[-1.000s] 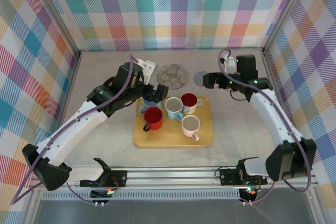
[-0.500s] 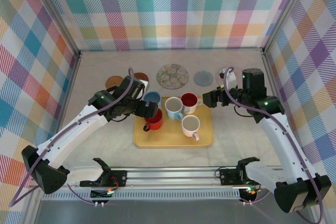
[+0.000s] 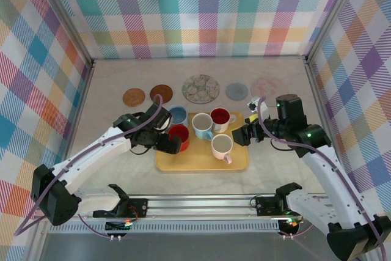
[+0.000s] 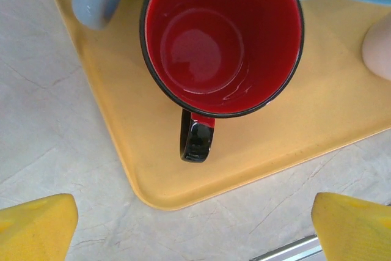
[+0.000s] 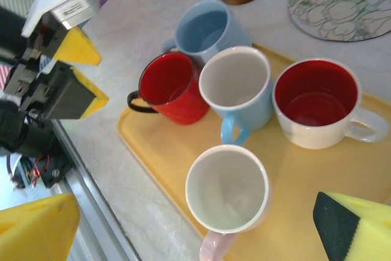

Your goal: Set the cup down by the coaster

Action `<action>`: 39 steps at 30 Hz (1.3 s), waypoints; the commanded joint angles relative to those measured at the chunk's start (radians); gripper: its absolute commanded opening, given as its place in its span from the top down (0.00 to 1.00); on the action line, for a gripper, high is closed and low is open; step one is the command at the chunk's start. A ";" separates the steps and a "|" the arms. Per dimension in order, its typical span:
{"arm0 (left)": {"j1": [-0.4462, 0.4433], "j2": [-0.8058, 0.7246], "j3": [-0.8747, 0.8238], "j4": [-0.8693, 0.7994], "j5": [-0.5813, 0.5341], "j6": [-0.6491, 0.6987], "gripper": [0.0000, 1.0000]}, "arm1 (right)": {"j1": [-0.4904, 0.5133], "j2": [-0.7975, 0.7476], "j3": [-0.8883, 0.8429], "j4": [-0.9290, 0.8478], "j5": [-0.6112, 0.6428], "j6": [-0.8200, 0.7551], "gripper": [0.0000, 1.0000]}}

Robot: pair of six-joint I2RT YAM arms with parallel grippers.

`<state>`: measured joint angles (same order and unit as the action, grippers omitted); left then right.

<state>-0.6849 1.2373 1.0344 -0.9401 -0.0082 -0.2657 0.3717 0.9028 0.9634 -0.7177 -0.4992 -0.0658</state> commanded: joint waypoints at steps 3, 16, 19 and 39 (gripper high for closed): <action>0.005 0.078 -0.011 -0.005 0.037 0.016 0.07 | 0.082 0.000 -0.041 0.014 -0.005 -0.121 0.01; 0.006 0.221 0.001 0.062 0.066 0.058 0.17 | 0.153 0.043 -0.105 0.098 -0.027 -0.224 0.01; 0.006 0.246 0.003 0.070 0.077 0.066 0.20 | 0.153 0.054 -0.111 0.118 -0.044 -0.224 0.01; -0.005 0.296 -0.031 0.130 0.084 0.087 0.45 | 0.154 0.100 -0.131 0.208 0.029 -0.175 0.01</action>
<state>-0.6853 1.5215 1.0172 -0.8089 0.0700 -0.1898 0.5186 1.0019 0.8452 -0.5529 -0.4740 -0.2478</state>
